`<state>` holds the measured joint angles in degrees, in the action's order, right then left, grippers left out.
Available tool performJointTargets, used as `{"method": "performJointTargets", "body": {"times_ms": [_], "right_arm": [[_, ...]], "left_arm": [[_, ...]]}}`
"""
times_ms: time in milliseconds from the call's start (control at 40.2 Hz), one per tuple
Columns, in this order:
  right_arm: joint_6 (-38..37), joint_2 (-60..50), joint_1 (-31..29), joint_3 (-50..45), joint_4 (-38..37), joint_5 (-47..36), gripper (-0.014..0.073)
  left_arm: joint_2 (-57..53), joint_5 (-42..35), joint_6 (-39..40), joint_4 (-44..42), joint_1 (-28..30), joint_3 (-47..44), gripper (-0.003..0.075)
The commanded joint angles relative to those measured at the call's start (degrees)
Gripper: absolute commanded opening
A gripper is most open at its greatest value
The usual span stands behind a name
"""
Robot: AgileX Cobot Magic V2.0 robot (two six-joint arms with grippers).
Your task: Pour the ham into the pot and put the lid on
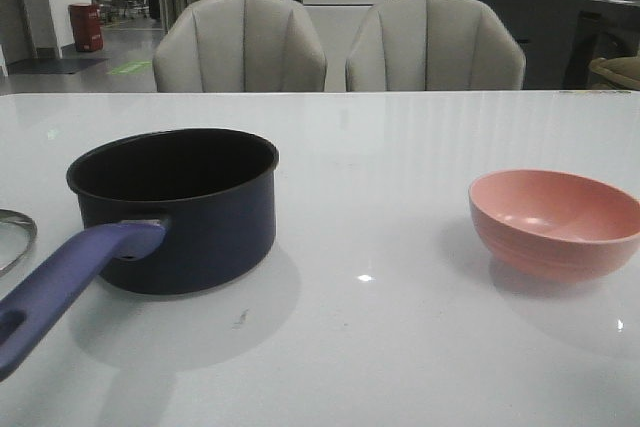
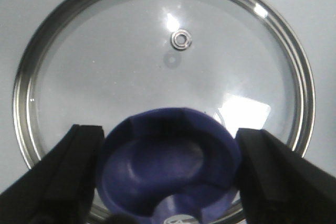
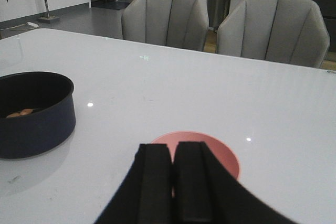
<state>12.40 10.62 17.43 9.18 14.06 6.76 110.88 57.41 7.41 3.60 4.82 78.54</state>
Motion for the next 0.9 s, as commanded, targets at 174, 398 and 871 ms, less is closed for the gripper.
{"method": "performJointTargets", "body": {"times_ms": [174,398,871], "right_arm": [[0.4,0.4,0.1,1.5,0.0,-4.4,0.0146],[0.4,0.4,0.1,1.5,0.0,-4.4,0.0146],[0.4,0.4,0.1,1.5,0.0,-4.4,0.0146]], "left_arm": [[-2.2,-0.7,0.7,0.7,0.1,1.8,0.0328],[-2.2,-1.4,0.7,0.7,0.1,1.8,0.0329],[-2.3,6.3,-1.0,0.7,0.0,10.9,0.0330]]}}
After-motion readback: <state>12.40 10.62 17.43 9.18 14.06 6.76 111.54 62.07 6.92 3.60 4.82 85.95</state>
